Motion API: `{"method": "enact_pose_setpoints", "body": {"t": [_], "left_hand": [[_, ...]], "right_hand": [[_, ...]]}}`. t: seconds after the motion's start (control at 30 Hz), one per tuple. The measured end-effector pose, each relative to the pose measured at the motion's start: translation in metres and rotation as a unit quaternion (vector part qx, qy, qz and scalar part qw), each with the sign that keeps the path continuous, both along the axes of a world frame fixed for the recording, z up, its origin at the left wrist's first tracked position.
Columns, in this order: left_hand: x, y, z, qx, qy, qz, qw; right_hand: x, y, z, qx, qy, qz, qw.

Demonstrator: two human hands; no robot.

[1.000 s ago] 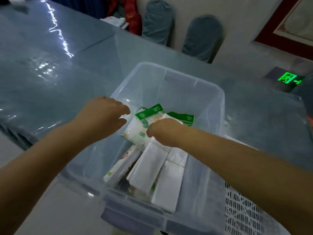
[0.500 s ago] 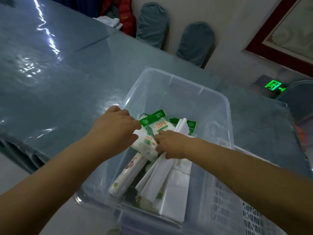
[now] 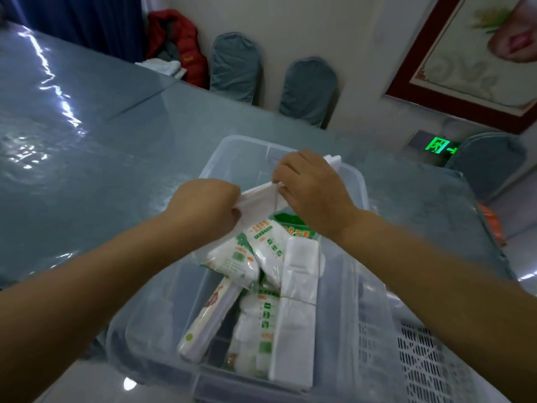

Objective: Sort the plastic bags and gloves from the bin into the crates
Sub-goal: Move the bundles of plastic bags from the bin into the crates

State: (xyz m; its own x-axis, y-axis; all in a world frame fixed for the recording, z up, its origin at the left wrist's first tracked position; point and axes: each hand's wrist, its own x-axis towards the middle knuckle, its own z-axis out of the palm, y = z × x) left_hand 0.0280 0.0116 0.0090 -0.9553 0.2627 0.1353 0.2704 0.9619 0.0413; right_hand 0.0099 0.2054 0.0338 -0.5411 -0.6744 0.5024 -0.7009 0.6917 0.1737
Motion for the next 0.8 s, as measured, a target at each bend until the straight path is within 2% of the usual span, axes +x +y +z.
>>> {"method": "enact_pose_setpoints", "body": {"t": [0.07, 0.1, 0.17, 0.23, 0.27, 0.33, 0.4, 0.47, 0.57, 0.63, 0.73, 0.8], "left_hand": [[-0.013, -0.005, -0.002, 0.033, 0.012, 0.024, 0.999], [-0.018, -0.008, -0.003, 0.045, 0.012, 0.035, 0.998], [-0.023, -0.008, -0.009, 0.055, 0.018, 0.033, 0.998], [-0.022, -0.003, -0.016, 0.049, 0.026, 0.013, 0.998], [-0.02, 0.0, -0.02, 0.043, 0.026, 0.002, 0.999], [-0.018, 0.004, -0.026, 0.025, 0.026, -0.017, 0.999], [-0.018, 0.004, -0.027, -0.002, 0.029, -0.028, 0.999], [-0.017, 0.004, -0.027, -0.019, 0.028, -0.037, 0.999], [-0.015, 0.006, -0.028, -0.03, 0.027, -0.036, 0.999], [-0.015, 0.006, -0.027, -0.02, 0.021, -0.027, 0.999], [-0.016, 0.007, -0.025, -0.007, 0.027, -0.019, 0.999], [-0.014, 0.008, -0.023, -0.004, 0.027, -0.014, 1.0]], "right_hand": [[0.003, 0.006, -0.01, -0.028, 0.037, 0.002, 0.999], [0.005, 0.007, -0.02, -0.005, 0.027, 0.017, 0.999], [0.009, 0.007, -0.042, 0.141, -0.104, 0.025, 0.984], [0.015, 0.001, -0.068, 0.326, -0.25, -0.009, 0.912], [0.019, -0.003, -0.081, 0.386, -0.299, -0.019, 0.872], [0.025, -0.011, -0.104, 0.439, -0.392, -0.05, 0.807], [0.025, -0.015, -0.122, 0.436, -0.444, -0.089, 0.778], [0.029, -0.014, -0.131, 0.461, -0.431, -0.088, 0.771], [0.032, -0.006, -0.138, 0.562, -0.313, 0.008, 0.765], [0.033, -0.003, -0.138, 0.579, -0.269, 0.037, 0.769], [0.033, -0.002, -0.135, 0.592, -0.246, 0.055, 0.766], [0.036, -0.002, -0.127, 0.588, -0.29, 0.023, 0.755]]}}
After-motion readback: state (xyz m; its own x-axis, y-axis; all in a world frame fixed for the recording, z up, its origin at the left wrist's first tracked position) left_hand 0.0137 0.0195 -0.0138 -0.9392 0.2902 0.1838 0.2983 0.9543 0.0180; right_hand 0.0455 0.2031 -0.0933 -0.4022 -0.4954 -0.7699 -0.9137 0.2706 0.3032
